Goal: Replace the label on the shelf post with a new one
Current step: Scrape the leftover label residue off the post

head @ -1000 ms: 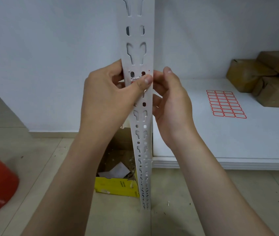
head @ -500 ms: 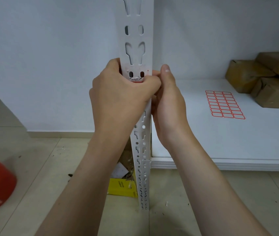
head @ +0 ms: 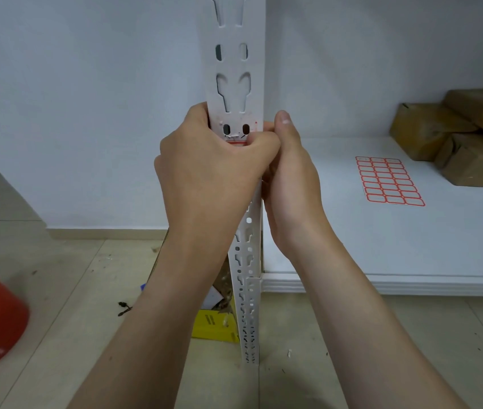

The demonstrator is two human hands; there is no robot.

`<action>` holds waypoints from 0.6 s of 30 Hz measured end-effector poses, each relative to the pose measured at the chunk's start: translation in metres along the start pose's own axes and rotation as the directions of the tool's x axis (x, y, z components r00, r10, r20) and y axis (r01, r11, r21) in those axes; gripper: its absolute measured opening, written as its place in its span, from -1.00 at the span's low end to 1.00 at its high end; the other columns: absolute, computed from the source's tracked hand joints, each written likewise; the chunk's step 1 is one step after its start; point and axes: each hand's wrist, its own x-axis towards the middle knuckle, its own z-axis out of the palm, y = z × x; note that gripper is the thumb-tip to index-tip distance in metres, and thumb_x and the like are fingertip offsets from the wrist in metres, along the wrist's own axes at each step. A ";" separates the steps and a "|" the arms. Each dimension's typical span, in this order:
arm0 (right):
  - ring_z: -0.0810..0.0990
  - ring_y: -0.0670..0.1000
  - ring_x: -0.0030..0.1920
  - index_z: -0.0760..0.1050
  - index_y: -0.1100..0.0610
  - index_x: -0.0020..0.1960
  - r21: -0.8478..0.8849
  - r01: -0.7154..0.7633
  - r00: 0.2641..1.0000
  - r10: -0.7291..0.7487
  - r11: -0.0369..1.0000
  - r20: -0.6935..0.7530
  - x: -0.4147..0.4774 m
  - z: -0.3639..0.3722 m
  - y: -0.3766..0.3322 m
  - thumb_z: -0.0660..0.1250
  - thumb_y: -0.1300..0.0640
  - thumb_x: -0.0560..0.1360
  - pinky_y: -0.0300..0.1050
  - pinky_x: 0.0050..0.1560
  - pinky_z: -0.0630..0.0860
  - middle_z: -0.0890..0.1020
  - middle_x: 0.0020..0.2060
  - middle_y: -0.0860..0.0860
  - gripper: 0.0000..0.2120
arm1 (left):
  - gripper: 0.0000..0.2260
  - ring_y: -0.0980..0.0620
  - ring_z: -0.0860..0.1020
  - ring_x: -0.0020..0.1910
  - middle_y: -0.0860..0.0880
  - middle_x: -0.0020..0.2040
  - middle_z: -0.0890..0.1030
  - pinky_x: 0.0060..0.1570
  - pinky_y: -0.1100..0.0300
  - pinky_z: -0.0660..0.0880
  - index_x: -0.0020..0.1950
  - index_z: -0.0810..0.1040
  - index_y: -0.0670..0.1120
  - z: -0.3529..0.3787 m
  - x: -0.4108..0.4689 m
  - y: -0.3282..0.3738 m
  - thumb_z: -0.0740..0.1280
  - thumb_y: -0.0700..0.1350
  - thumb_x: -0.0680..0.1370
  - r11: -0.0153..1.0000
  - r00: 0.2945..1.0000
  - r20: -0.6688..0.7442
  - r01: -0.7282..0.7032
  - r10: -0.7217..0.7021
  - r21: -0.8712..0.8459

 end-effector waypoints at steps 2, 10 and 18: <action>0.74 -0.07 -0.05 0.71 -0.17 -0.35 -0.004 -0.001 1.000 0.001 1.000 -0.006 0.000 0.001 0.000 0.01 -0.12 0.79 -0.07 0.11 0.56 0.78 -0.21 -0.07 -0.31 | -0.84 0.21 0.65 -0.31 0.18 -0.33 0.66 -0.12 0.07 0.65 -0.18 0.57 0.06 0.000 0.000 0.000 0.41 0.08 0.32 1.000 1.000 -0.002 -0.006 0.006 0.001; 0.74 -0.05 -0.05 0.70 -0.17 -0.35 -0.004 -0.004 1.000 0.004 1.000 -0.009 -0.001 0.001 -0.001 0.00 -0.10 0.79 -0.04 0.12 0.59 0.79 -0.21 -0.05 -0.31 | -0.85 0.22 0.65 -0.30 0.19 -0.33 0.66 -0.09 0.02 0.65 -0.17 0.58 0.06 -0.001 -0.002 -0.003 0.40 0.08 0.34 0.999 1.000 0.000 -0.025 0.025 -0.034; 0.73 -0.02 -0.04 0.64 -0.03 -0.21 -0.038 0.003 1.000 -0.004 0.999 -0.024 -0.001 0.001 0.001 0.03 -0.08 0.78 0.02 0.15 0.59 0.79 -0.16 0.02 -0.46 | -0.87 0.20 0.64 -0.31 0.18 -0.34 0.65 -0.09 0.00 0.65 -0.19 0.56 0.05 -0.001 -0.003 -0.003 0.40 0.07 0.35 0.998 1.000 0.009 -0.025 0.026 -0.054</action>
